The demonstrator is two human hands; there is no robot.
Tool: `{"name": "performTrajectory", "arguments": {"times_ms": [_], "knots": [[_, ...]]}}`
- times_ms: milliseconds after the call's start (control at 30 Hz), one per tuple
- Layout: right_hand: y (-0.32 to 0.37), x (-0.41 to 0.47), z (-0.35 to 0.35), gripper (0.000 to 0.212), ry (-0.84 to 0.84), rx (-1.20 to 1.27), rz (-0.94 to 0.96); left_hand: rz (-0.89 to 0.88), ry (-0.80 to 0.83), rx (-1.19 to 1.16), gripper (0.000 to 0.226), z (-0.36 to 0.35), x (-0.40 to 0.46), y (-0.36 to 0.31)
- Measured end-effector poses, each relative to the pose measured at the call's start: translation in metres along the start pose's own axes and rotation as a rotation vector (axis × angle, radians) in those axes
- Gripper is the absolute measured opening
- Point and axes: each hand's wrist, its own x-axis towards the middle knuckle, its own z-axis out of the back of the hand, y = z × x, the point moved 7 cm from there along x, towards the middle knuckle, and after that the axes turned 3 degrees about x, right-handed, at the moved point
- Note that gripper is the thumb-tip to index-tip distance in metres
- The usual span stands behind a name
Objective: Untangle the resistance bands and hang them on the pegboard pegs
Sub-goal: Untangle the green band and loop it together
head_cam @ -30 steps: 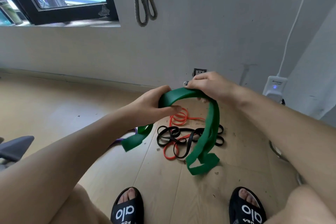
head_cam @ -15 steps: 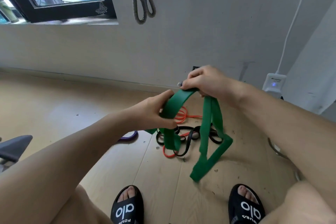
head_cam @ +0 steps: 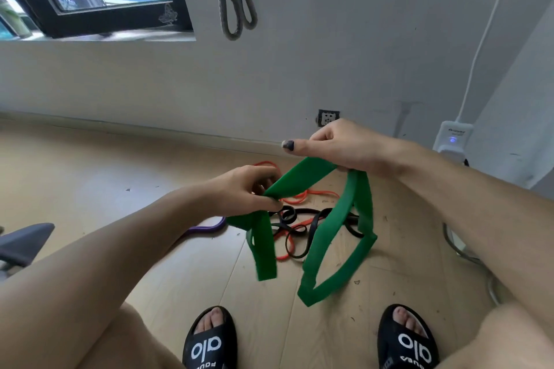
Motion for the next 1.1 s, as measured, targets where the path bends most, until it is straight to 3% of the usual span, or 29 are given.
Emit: {"name": "performTrajectory", "arguments": {"times_ms": [67, 133, 200, 400, 533, 733, 833, 900, 1000, 1100], "knots": [[-0.003, -0.004, -0.004, 0.067, 0.099, -0.014, -0.029, 0.022, -0.001, -0.025, 0.022, 0.001, 0.0, 0.005], [-0.003, -0.009, -0.01, 0.038, 0.172, -0.026, -0.031, 0.051, -0.002, -0.043, 0.021, 0.003, -0.001, 0.011], [-0.002, -0.01, -0.011, 0.022, 0.171, 0.021, -0.011, 0.079, 0.013, -0.087, 0.019, 0.004, -0.003, 0.015], [-0.01, -0.008, -0.006, 0.012, 0.129, 0.113, -0.016, 0.127, 0.052, -0.273, 0.041, 0.006, -0.01, 0.017], [-0.019, -0.007, -0.006, 0.012, 0.127, 0.158, -0.052, 0.116, 0.072, -0.336, 0.04, 0.008, -0.015, 0.023], [-0.033, -0.004, 0.005, 0.009, 0.025, 0.386, -0.14, 0.066, -0.116, 0.119, 0.08, 0.023, -0.013, 0.031], [-0.044, -0.002, 0.012, 0.015, -0.074, 0.517, -0.239, 0.035, -0.155, 0.047, 0.07, 0.029, -0.017, 0.03], [-0.052, -0.002, 0.017, 0.03, -0.133, 0.611, -0.305, 0.003, -0.114, -0.015, 0.066, 0.03, -0.021, 0.032], [-0.06, -0.006, 0.024, 0.053, -0.2, 0.731, -0.348, -0.006, -0.088, 0.288, 0.034, 0.031, -0.024, 0.037], [-0.063, -0.009, 0.025, 0.052, -0.209, 0.762, -0.363, 0.038, -0.085, 0.578, 0.035, 0.029, -0.022, 0.041]]}}
